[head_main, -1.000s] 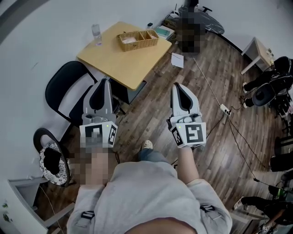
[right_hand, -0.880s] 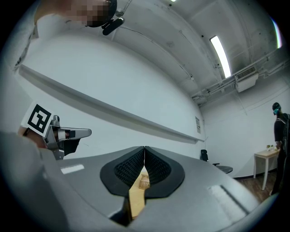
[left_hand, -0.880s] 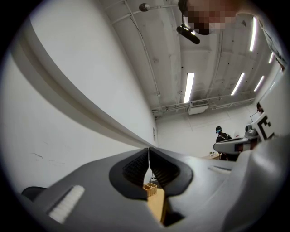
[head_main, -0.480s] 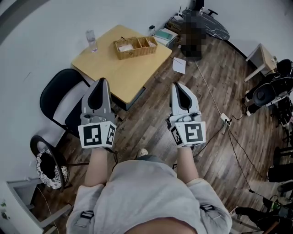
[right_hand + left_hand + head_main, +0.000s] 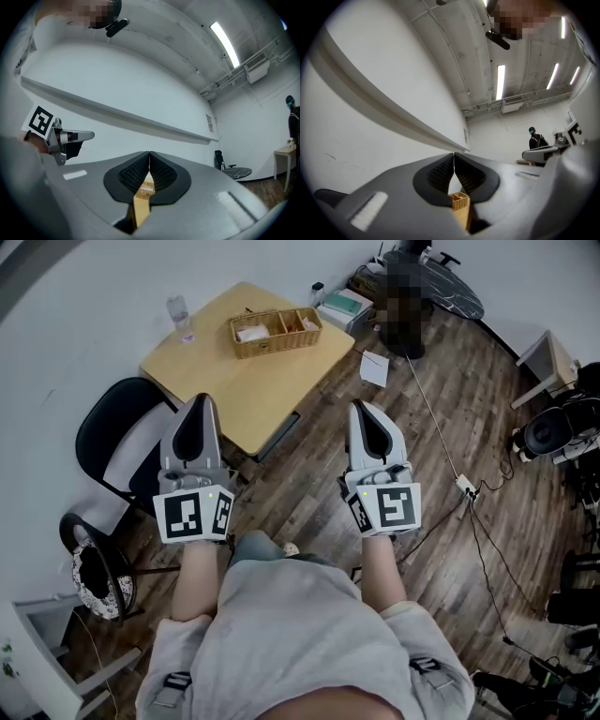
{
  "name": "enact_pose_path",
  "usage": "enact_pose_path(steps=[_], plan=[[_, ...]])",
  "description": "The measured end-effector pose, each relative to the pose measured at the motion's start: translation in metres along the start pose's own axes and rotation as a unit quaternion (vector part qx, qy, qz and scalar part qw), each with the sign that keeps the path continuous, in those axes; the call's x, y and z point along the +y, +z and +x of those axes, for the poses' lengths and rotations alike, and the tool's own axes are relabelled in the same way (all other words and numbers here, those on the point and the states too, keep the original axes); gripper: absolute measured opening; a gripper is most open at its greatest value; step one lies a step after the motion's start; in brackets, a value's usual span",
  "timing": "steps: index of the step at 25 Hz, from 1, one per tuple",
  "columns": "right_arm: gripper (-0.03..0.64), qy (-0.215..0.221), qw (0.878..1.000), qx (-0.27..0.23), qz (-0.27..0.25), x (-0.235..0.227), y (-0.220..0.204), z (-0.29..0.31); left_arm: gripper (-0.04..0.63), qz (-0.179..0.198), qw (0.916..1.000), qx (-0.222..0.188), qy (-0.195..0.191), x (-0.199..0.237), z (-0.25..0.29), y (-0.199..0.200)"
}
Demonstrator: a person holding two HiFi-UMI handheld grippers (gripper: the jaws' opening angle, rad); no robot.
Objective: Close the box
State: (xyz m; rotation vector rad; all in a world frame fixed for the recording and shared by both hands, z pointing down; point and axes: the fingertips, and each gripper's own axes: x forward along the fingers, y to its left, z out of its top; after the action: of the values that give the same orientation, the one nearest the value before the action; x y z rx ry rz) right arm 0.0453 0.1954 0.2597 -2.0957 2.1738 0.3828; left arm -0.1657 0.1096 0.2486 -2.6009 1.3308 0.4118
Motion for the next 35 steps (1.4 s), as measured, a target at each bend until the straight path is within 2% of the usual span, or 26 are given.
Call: enact_pose_path(steps=[9, 16, 25, 35], plan=[[0.005, -0.008, 1.0, 0.003, 0.008, -0.024, -0.023, 0.037, 0.06, 0.016, 0.9999, -0.003, -0.004, 0.003, 0.044, -0.018], [0.005, -0.011, 1.0, -0.001, -0.002, -0.052, -0.03, 0.098, 0.06, 0.014, 0.9998, -0.002, -0.011, 0.016, 0.108, -0.038], [0.005, -0.01, 1.0, -0.008, -0.009, -0.075, -0.042, 0.186, 0.06, 0.008, 0.9997, -0.007, -0.02, 0.049, 0.193, -0.056], [0.005, -0.014, 1.0, -0.009, -0.012, -0.082, -0.058, 0.262, 0.06, 0.014, 0.9996, -0.007, -0.023, 0.09, 0.26, -0.074]])
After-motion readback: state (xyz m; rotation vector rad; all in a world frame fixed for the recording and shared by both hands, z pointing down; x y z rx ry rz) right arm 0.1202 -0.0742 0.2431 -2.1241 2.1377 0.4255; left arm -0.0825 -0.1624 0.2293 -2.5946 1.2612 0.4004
